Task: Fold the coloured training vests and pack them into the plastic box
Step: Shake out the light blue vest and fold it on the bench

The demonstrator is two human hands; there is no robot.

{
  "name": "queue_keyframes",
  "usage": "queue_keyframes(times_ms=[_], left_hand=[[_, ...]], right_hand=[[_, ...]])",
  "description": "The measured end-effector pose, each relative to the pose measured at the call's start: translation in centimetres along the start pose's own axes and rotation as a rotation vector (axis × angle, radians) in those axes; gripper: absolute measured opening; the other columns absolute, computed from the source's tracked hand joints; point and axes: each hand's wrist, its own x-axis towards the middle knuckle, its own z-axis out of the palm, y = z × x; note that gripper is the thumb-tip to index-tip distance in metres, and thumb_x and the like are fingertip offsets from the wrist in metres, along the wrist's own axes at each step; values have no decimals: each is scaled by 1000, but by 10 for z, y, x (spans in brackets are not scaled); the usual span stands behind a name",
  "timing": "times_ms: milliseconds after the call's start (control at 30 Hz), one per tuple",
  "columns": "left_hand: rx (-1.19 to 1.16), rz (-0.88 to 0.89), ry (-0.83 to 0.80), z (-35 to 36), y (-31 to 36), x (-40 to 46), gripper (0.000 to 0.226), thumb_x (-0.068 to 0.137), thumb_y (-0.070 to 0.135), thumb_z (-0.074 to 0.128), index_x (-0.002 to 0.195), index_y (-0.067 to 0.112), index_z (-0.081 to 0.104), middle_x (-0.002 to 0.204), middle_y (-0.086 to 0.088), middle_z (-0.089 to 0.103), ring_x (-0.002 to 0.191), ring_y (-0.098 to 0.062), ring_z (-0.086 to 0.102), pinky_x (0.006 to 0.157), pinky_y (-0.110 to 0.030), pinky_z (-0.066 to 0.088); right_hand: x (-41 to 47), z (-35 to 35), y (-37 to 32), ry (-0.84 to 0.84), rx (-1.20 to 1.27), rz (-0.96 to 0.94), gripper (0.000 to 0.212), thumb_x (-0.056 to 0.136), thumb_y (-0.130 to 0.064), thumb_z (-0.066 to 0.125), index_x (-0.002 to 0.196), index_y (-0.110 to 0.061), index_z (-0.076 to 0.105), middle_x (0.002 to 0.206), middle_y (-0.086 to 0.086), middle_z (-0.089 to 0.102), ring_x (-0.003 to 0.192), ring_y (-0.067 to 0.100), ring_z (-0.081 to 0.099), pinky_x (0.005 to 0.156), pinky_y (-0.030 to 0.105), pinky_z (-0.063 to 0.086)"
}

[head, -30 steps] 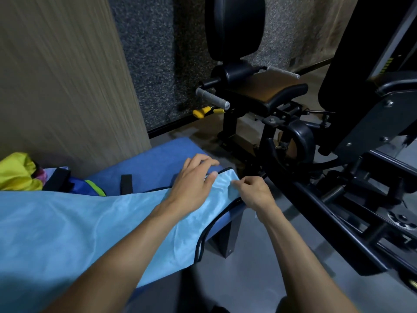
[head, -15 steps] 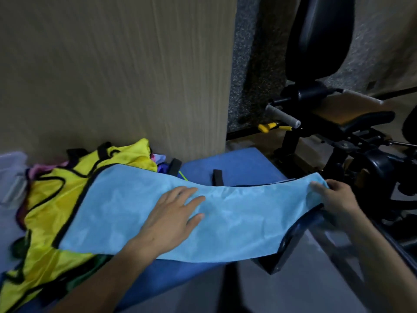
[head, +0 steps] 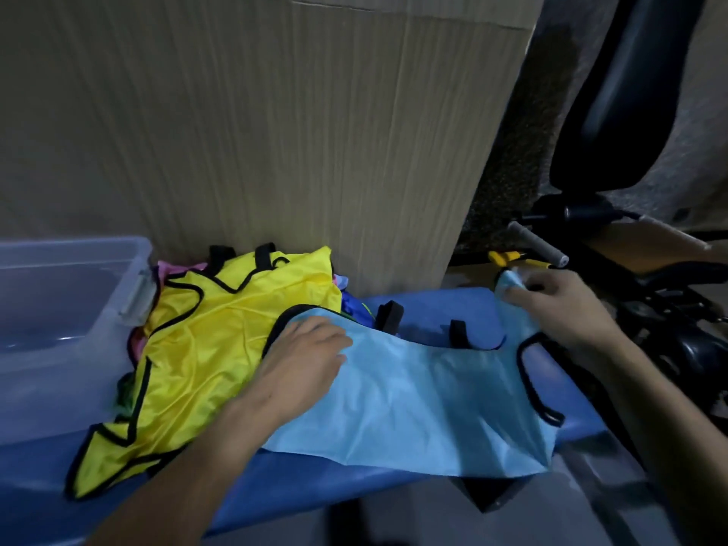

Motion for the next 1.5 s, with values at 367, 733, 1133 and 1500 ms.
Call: queue_keyframes(times_ms=[367,733,1133,1500], left_hand=[[-423,-458,102,-38,-38,-5,28,104,19,47,120,24,69,109,8,74,101,-14,67,86,-31,51],[-214,-531,8,-27,-27,12,40,100,28,57,138,20,53,126,-3,66,115,-26,61,90,-37,50],[-243,-477,139,-9,-24,30,58,85,-16,45,126,21,62,118,-2,63,105,-26,61,88,-45,51],[-222,-404,82,12,4,40,61,80,-20,45,125,18,63,106,5,49,90,-17,50,80,-24,38]], right_hand=[[-28,222,-98,-320,-111,-117,19,86,-25,63,99,-10,63,85,10,74,90,30,69,77,34,55],[-26,180,-31,-501,500,-141,33,95,2,62,121,-18,63,87,3,76,67,21,68,58,27,49],[11,120,87,-203,184,240,26,87,-29,80,91,-12,61,87,-4,65,78,11,61,60,21,46],[37,93,111,-128,378,342,31,72,-15,90,93,2,74,67,6,69,48,11,61,40,21,40]])
